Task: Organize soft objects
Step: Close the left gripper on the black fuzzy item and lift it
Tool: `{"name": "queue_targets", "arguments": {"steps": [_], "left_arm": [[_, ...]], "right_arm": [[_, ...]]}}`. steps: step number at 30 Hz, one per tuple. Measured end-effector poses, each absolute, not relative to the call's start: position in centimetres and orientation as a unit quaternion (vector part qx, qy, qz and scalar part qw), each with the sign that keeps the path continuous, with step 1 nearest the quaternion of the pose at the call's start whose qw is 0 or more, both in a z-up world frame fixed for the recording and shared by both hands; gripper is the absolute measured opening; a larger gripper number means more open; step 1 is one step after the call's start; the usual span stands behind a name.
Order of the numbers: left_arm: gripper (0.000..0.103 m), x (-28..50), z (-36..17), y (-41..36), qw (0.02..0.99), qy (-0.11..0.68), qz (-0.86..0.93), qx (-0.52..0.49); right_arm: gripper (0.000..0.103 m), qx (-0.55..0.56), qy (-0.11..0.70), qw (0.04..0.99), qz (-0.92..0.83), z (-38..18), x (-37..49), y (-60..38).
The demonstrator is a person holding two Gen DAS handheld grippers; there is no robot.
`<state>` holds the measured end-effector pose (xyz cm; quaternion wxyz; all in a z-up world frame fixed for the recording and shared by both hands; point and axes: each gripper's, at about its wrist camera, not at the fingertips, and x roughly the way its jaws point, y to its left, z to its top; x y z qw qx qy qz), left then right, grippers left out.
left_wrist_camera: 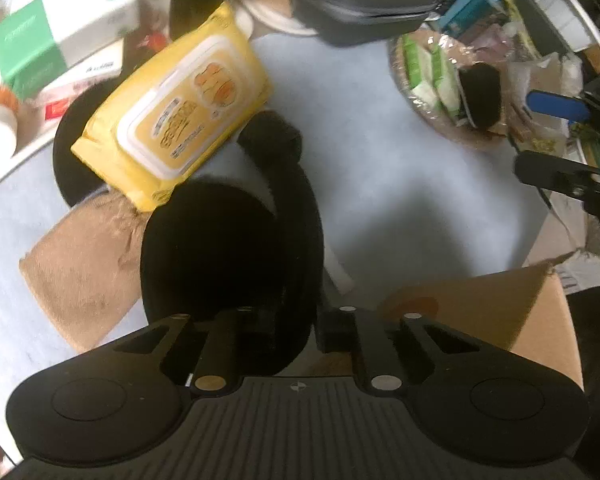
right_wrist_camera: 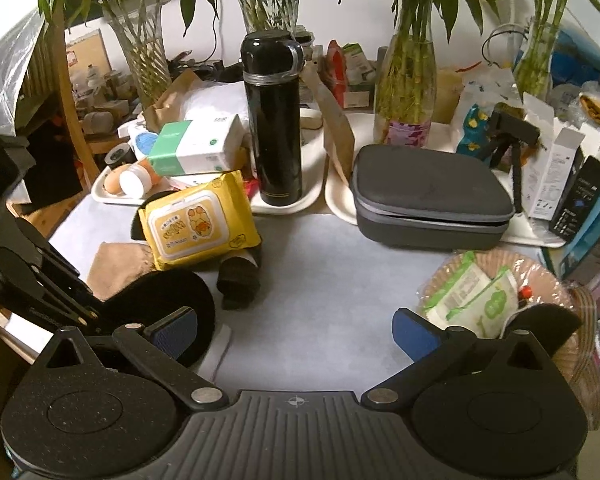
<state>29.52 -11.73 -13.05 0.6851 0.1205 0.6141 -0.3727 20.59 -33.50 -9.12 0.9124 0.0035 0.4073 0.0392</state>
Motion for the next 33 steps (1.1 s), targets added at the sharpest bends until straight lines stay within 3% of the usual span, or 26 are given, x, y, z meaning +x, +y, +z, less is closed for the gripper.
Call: {"name": "queue_targets", "arguments": {"steps": [10, 33], "left_arm": [[0.010, 28.3, -9.8, -10.1, 0.745, 0.560, -0.340, 0.128], [0.010, 23.5, -3.9, -1.7, 0.871, 0.416, -0.251, 0.074]], "right_arm": [[0.103, -0.059, 0.393, 0.917, 0.024, -8.8, 20.1, -32.2], [0.103, -0.046, 0.372, 0.915, 0.148, -9.7, 23.9, -29.2]]}}
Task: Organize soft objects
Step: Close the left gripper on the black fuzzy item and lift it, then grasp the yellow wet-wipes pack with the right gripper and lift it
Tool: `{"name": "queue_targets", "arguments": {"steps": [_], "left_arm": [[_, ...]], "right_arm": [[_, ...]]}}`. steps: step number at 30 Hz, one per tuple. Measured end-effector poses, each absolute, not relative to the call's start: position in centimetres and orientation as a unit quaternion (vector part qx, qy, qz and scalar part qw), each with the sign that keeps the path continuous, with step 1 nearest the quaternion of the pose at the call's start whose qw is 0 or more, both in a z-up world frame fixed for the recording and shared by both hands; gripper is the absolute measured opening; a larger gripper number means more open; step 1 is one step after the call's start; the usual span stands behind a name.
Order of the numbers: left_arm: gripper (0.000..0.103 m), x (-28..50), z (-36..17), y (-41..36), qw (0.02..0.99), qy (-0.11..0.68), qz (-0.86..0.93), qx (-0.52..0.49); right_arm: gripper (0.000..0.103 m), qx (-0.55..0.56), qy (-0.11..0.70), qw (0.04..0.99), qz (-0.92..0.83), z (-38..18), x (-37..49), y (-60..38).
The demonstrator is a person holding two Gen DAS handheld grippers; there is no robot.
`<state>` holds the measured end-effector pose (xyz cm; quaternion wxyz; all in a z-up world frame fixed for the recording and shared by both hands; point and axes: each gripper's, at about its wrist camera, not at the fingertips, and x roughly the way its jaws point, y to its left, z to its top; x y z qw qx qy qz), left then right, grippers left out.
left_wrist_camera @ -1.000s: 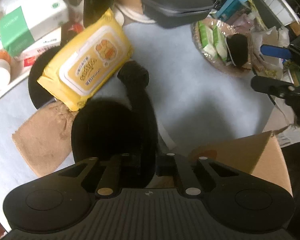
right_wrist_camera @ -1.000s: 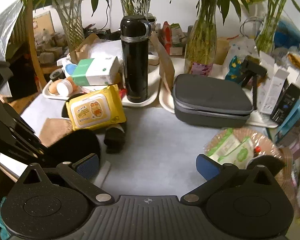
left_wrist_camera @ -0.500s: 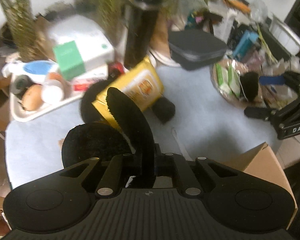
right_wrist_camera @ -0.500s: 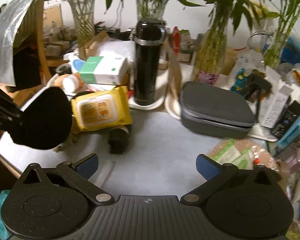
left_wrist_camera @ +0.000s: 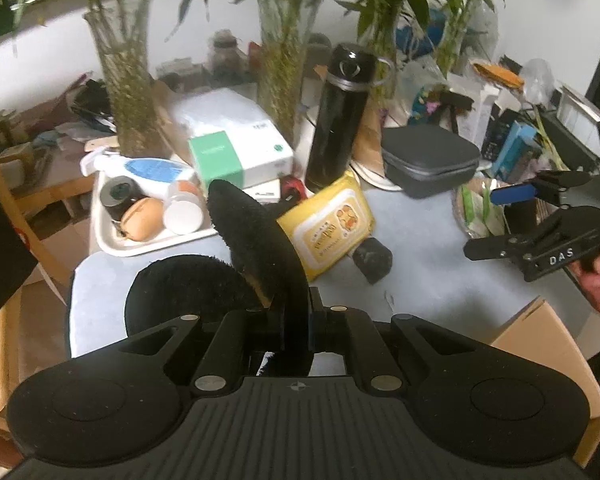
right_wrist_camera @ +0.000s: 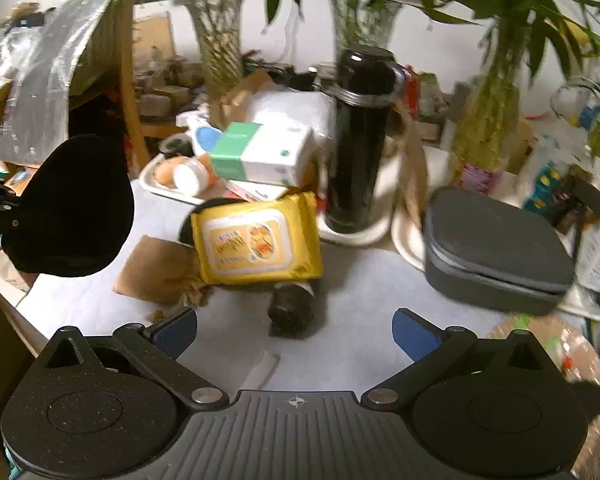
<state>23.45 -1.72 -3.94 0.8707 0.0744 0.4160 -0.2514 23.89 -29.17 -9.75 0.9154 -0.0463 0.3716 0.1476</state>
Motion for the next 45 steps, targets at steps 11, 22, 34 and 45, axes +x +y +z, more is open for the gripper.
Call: {"name": "queue_targets", "arguments": {"steps": [11, 22, 34, 45], "left_arm": [[0.010, 22.6, -3.7, 0.2, 0.881, 0.399, -0.247, 0.050], [0.010, 21.9, -3.2, 1.7, 0.887, 0.396, -0.234, 0.030], [0.010, 20.9, -3.2, 2.9, 0.884, 0.397, -0.247, 0.013], [0.010, 20.9, -3.8, 3.6, 0.883, 0.400, -0.246, 0.003]], "right_arm": [[0.103, -0.141, 0.347, 0.909, 0.186, -11.7, 27.9, -26.1], [0.103, -0.400, 0.264, 0.851, 0.215, -15.2, 28.7, -20.0], [0.102, -0.612, 0.193, 0.739, 0.203, -21.7, 29.6, -14.6], [0.072, -0.701, 0.192, 0.656, 0.205, -24.9, 30.2, -12.9]]}}
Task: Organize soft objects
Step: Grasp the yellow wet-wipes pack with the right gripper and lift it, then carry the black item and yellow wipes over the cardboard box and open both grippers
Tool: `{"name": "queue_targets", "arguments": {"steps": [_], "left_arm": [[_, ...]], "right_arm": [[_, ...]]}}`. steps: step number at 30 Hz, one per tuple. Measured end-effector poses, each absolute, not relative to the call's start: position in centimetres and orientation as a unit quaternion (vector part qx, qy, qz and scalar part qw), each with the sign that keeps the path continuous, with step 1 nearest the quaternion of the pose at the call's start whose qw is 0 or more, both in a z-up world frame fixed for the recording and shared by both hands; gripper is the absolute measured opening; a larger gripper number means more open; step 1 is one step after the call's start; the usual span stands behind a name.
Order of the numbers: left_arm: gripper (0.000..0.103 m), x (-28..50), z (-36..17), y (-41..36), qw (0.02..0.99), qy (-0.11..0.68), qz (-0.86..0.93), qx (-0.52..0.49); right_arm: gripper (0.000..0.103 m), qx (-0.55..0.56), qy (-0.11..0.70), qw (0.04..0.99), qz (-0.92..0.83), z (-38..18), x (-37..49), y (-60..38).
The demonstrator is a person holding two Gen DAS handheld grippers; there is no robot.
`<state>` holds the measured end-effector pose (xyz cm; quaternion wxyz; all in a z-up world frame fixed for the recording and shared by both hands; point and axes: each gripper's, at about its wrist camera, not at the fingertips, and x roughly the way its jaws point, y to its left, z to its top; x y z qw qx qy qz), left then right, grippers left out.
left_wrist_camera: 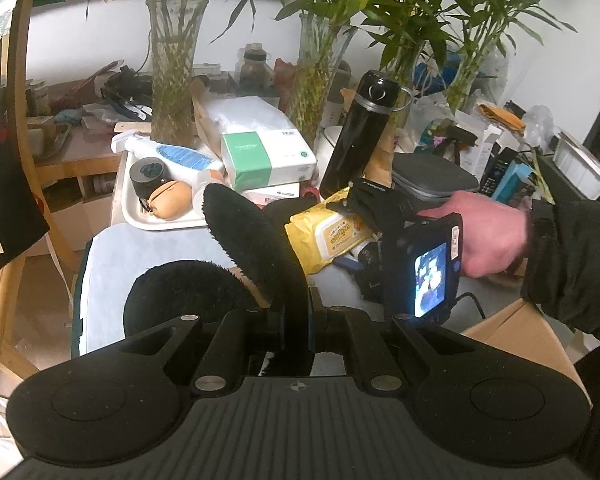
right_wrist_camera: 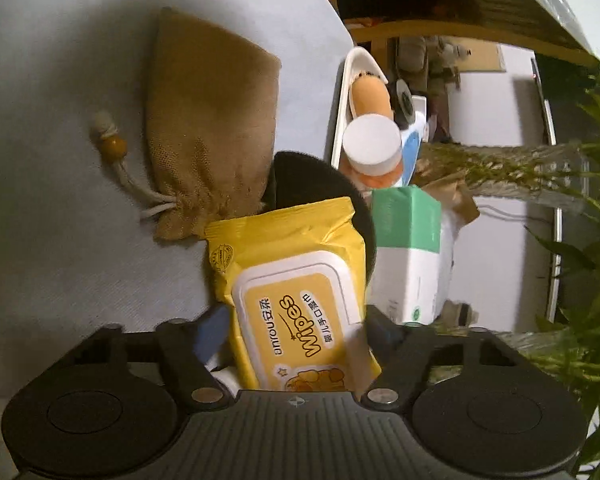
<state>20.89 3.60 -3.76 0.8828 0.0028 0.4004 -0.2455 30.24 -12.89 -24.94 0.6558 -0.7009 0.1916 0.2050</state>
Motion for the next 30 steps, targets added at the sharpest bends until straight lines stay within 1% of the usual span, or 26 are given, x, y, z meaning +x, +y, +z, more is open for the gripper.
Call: {"name": "queue_targets", "arguments": {"steps": [3, 9, 13, 19, 24, 30], "left_arm": [[0.010, 20.8, -3.8, 3.7, 0.883, 0.400, -0.244, 0.002], [0.010, 20.7, -3.5, 3.8, 0.885, 0.398, -0.242, 0.002], [0.010, 20.5, -3.1, 3.8, 0.887, 0.394, -0.240, 0.003], [0.010, 20.0, -1.9, 3.5, 0.892, 0.385, -0.239, 0.011], [0.010, 19.4, -0.6, 3.2, 0.895, 0.376, -0.238, 0.021], [0.010, 18.5, 1.0, 2.4, 0.897, 0.365, -0.247, 0.034]], "right_arm": [[0.069, -0.697, 0.193, 0.660, 0.204, -24.7, 30.0, -12.9], [0.067, -0.663, 0.187, 0.700, 0.189, -22.7, 30.1, -13.3], [0.067, -0.637, 0.180, 0.728, 0.179, -20.3, 29.5, -13.9], [0.066, -0.588, 0.201, 0.766, 0.165, -16.4, 29.0, -15.3], [0.066, -0.517, 0.240, 0.808, 0.151, -12.1, 28.9, -17.0], [0.065, -0.358, 0.297, 0.872, 0.150, -5.4, 29.1, -20.0]]}}
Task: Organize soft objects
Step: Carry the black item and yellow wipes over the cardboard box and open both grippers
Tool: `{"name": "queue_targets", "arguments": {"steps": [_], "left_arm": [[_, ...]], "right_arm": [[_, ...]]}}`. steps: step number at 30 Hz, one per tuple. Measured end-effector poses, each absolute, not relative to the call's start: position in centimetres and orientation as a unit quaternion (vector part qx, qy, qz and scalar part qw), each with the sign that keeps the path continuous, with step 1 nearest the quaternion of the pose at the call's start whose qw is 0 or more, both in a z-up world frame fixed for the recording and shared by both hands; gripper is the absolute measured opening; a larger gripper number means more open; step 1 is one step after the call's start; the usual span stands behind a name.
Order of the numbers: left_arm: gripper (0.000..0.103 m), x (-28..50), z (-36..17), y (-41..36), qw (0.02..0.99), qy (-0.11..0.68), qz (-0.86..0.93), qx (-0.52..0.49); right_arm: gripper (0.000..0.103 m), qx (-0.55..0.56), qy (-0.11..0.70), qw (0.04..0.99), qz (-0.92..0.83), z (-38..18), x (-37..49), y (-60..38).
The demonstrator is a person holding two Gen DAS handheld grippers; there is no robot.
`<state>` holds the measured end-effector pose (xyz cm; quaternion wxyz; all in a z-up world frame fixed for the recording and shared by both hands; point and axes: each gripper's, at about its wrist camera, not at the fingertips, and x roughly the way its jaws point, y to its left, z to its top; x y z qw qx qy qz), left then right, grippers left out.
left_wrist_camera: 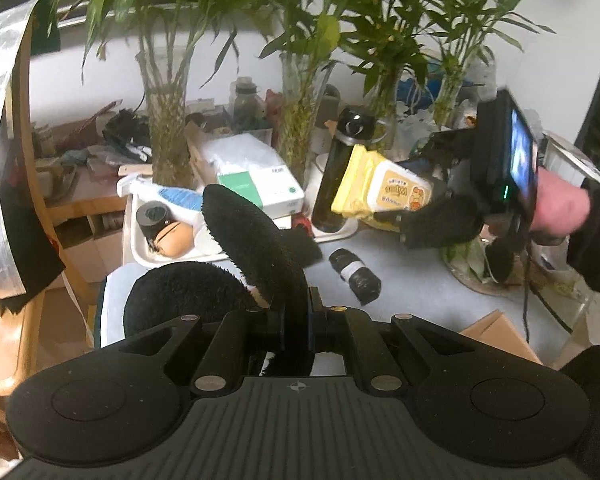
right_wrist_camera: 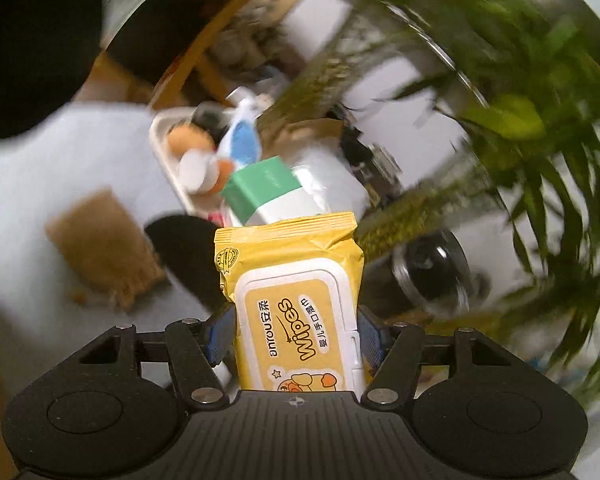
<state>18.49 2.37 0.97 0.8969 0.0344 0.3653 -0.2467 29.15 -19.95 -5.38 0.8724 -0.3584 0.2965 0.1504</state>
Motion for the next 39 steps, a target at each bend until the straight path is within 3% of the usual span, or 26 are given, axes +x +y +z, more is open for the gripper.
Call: {"name": "queue_targets", "arguments": {"steps": [6, 15, 33, 36, 38, 39], "left_arm": [[0.010, 17.2, 2.4, 1.4, 0.896, 0.359, -0.257, 0.046], [0.010, 14.8, 4.2, -0.1, 0.891, 0.350, -0.282, 0.068], [0.010, 8.5, 2.3, -3.3, 0.843, 0.373, -0.362, 0.137], [0.019, 7.5, 0.8, -3.7, 0.831, 0.386, -0.368, 0.156], [0.034, 6.9, 0.1, -3.6, 0.831, 0.387, -0.365, 0.164], [0.046, 6.5, -0.1, -3.5, 0.834, 0.384, -0.362, 0.163]], "right_arm": [[0.065, -0.211, 0.346, 0.903, 0.147, -0.4, 28.2, -23.3], [0.065, -0.064, 0.393, 0.906, 0.142, 2.7, 24.0, -27.1], [0.065, 0.028, 0.422, 0.888, 0.178, 3.6, 13.8, -27.5], [0.065, 0.031, 0.427, 0.887, 0.175, 2.7, 13.0, -27.6], [0.065, 0.040, 0.431, 0.885, 0.172, 2.1, 12.5, -27.7], [0.065, 0.045, 0.432, 0.884, 0.171, 1.8, 12.3, -27.9]]}}
